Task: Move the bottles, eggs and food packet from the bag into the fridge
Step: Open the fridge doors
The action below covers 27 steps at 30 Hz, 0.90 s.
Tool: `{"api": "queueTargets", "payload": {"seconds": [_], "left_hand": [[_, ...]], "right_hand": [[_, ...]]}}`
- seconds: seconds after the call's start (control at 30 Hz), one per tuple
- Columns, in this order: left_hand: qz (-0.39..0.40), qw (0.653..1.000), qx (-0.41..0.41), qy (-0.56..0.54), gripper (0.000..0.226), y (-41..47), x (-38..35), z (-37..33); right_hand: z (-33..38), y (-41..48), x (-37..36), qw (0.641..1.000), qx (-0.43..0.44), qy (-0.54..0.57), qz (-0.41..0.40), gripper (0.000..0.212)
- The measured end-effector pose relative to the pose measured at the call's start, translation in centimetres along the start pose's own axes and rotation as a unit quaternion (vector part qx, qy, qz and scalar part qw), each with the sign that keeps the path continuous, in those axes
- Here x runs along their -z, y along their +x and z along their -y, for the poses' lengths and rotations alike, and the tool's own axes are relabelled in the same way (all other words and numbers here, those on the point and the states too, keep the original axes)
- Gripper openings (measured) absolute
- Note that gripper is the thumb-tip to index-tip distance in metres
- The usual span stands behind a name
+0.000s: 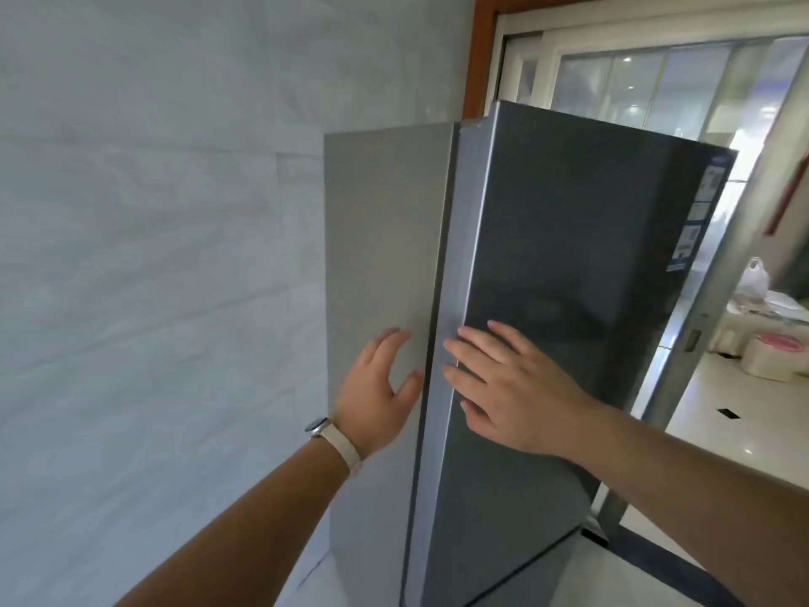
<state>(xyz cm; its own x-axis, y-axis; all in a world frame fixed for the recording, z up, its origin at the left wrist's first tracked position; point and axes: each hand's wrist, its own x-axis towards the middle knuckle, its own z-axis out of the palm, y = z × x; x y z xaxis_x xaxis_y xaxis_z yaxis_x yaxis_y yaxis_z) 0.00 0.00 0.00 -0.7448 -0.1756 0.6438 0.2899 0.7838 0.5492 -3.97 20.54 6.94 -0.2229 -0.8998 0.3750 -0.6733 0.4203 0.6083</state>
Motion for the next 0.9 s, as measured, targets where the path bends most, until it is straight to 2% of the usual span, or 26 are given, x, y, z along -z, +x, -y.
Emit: {"api": "queueTargets", "payload": {"seconds": [0.07, 0.13, 0.6, 0.9], "left_hand": [[-0.032, 0.998, 0.028, -0.051, 0.054, 1.3, -0.9, 0.1], [-0.041, 0.998, 0.031, -0.043, 0.057, 2.6, -1.7, 0.1], [-0.080, 0.994, -0.061, -0.035, 0.064, 8.0, -6.3, 4.2], [-0.158, 0.974, -0.134, -0.087, 0.063, 9.3, -8.0, 6.1]], "right_hand": [[-0.4, 0.4, -0.6, 1.000, 0.007, 0.000, -0.001, 0.040], [-0.9, 0.9, -1.6, 0.999, 0.022, -0.019, -0.027, 0.039], [-3.2, 3.1, -4.7, 0.984, 0.038, -0.072, -0.160, 0.039], [-2.8, 3.4, -4.1, 0.985, 0.036, -0.087, -0.147, 0.033]]}}
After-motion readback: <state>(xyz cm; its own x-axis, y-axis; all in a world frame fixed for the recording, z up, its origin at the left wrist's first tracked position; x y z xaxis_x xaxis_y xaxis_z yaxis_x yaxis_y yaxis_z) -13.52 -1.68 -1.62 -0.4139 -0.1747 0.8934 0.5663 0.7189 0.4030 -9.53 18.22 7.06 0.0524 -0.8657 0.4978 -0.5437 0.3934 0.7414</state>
